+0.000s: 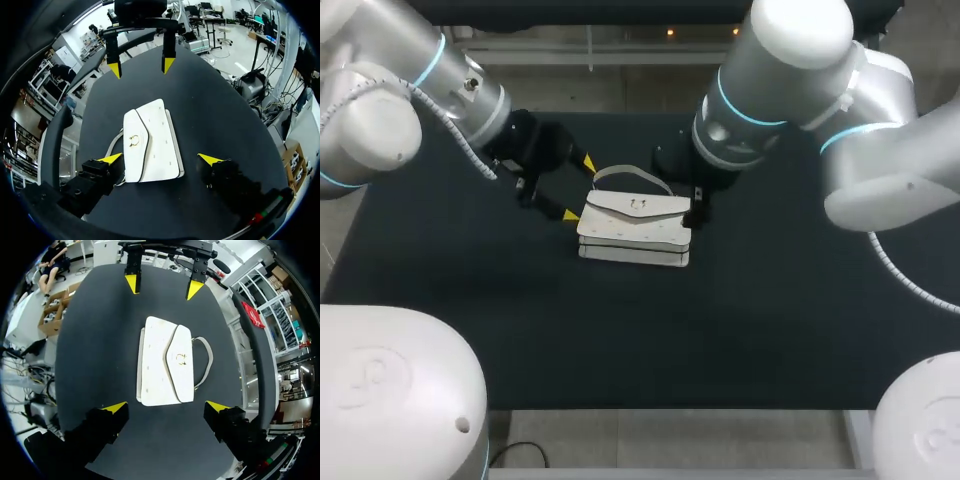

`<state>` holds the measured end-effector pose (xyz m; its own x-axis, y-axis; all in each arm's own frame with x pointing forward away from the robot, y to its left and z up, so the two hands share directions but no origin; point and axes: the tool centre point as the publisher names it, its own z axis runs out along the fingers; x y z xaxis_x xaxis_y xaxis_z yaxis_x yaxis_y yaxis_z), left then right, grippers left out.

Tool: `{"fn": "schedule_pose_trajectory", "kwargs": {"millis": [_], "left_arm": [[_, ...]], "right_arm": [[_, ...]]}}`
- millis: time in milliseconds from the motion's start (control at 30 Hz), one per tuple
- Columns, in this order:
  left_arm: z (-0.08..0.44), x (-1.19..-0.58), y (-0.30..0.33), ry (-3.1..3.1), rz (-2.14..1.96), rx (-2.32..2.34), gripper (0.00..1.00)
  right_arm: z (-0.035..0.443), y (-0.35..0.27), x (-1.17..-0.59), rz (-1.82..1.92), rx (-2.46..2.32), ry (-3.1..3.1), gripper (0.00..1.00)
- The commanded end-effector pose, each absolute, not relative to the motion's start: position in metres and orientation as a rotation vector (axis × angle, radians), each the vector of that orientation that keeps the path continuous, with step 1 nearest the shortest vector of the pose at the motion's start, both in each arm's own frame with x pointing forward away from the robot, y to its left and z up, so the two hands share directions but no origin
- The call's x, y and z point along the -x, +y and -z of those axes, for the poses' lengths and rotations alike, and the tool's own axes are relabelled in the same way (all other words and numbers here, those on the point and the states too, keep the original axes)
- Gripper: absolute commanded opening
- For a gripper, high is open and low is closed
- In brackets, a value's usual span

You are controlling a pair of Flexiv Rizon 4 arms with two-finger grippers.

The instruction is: Pick up the bag, open it, inspect its contents, close it, and place it on the opposite side

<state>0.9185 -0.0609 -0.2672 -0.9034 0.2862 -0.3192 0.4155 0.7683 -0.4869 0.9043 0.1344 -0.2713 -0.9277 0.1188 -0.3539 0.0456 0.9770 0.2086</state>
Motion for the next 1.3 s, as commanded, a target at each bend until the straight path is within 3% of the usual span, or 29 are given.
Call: {"fn": "schedule_pose_trajectory", "kwargs": {"millis": [33,133,267,467,567,1033,1300], "left_arm": [[0.267,-0.921,-0.062,2.751,0.832,-0.559,1.0],[0.266,-0.931,-0.069,2.771,0.977,-0.501,1.0],[0.255,-0.935,-0.073,2.871,1.089,-0.119,1.0],[0.247,-0.93,-0.081,3.103,0.864,0.938,1.0],[0.248,-0.926,-0.08,3.071,0.775,1.245,1.0],[0.257,-0.904,-0.061,2.717,0.898,1.867,1.0],[0.262,-0.904,-0.057,2.678,0.83,1.95,1.0]], "right_arm": [[0.27,0.136,-0.906,-0.276,-0.114,2.793,1.0],[0.27,0.136,-0.906,-0.276,-0.114,2.793,1.0],[0.261,0.139,-0.924,-0.188,-0.572,2.919,1.0],[0.258,0.129,-0.931,-0.181,-1.321,2.922,1.0],[0.258,0.121,-0.933,-0.259,-1.642,2.898,1.0],[0.269,0.098,-0.908,-0.607,-2.255,2.537,1.0],[0.276,0.09,-0.906,-0.556,-2.45,2.394,1.0]]}}
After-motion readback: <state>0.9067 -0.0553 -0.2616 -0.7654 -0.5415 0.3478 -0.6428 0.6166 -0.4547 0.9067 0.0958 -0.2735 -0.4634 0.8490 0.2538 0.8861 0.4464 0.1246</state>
